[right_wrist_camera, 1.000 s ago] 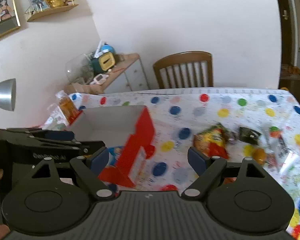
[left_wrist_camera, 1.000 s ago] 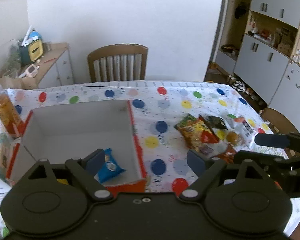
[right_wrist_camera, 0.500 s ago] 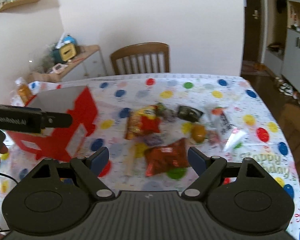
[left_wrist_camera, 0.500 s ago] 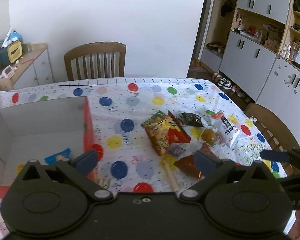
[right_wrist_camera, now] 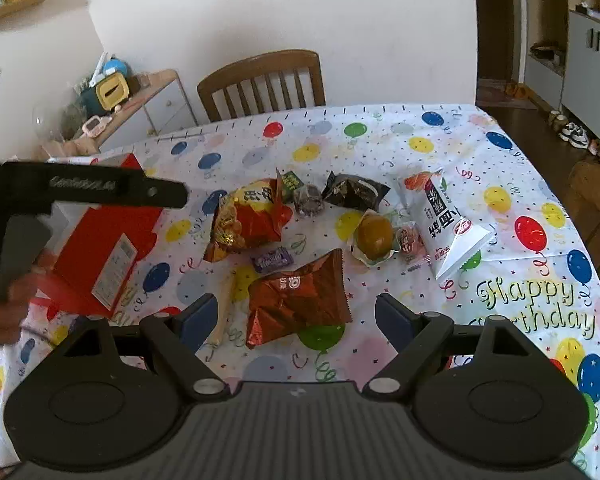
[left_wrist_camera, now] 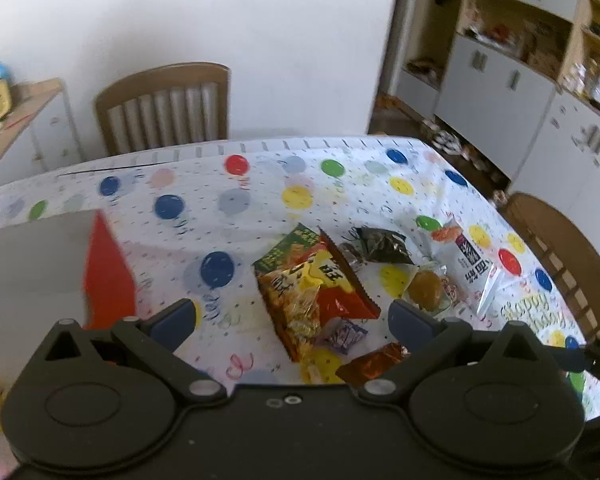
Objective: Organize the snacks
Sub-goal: 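Move both tools back from the box toward the snack pile, then grasp the yellow-red chip bag with the left gripper while the right grasps the red-brown foil bag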
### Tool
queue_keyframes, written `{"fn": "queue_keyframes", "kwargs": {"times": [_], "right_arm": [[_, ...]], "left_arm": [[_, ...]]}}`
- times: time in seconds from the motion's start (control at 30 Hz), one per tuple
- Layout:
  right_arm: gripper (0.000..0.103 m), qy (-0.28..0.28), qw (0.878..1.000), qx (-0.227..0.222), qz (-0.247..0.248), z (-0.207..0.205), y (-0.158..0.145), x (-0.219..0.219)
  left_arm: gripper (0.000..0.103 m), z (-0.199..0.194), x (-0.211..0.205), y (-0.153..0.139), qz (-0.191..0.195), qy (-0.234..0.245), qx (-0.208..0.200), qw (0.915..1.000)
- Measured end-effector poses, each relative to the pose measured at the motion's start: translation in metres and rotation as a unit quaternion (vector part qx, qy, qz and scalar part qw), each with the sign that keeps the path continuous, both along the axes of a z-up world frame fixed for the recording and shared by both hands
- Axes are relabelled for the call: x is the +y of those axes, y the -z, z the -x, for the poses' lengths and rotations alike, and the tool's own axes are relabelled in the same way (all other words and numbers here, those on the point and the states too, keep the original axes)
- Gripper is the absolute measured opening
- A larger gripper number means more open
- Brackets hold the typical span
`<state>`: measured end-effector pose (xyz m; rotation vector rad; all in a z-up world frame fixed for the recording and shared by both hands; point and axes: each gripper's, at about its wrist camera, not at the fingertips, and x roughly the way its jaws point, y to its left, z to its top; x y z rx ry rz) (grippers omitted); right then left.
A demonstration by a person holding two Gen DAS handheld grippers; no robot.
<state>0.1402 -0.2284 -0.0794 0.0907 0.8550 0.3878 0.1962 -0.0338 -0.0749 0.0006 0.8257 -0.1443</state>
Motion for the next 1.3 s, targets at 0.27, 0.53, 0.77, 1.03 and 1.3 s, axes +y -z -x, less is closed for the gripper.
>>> {"fn": "queue_keyframes", "kwargs": {"times": [0.27,0.53,0.77,1.03,1.3], "right_arm": [[0.086,-0.006,1.0,0.03,0.004,-0.017,0.019,0.002],[0.086,0.009,0.997,0.079,-0.022,-0.046,0.041,0.008],[0.086,-0.002,0.994,0.108,-0.019,-0.061,0.06,0.024],[0.086,-0.01,0.993,0.118,0.003,-0.071,0.075,0.037],[0.086,-0.005,0.994,0.112,-0.001,-0.072,0.076,0.039]], "left_arm": [[0.102,-0.046,-0.006,0.014,-0.021,0.095,0.017,0.9951],[0.101,-0.071,-0.024,0.045,-0.078,0.174,0.059,0.9799],[0.099,-0.086,-0.028,0.064,-0.109,0.18,0.066,0.9754],[0.092,-0.097,-0.032,0.078,-0.106,0.185,0.086,0.9732],[0.065,-0.096,-0.033,0.079,-0.082,0.165,0.097,0.9781]]}}
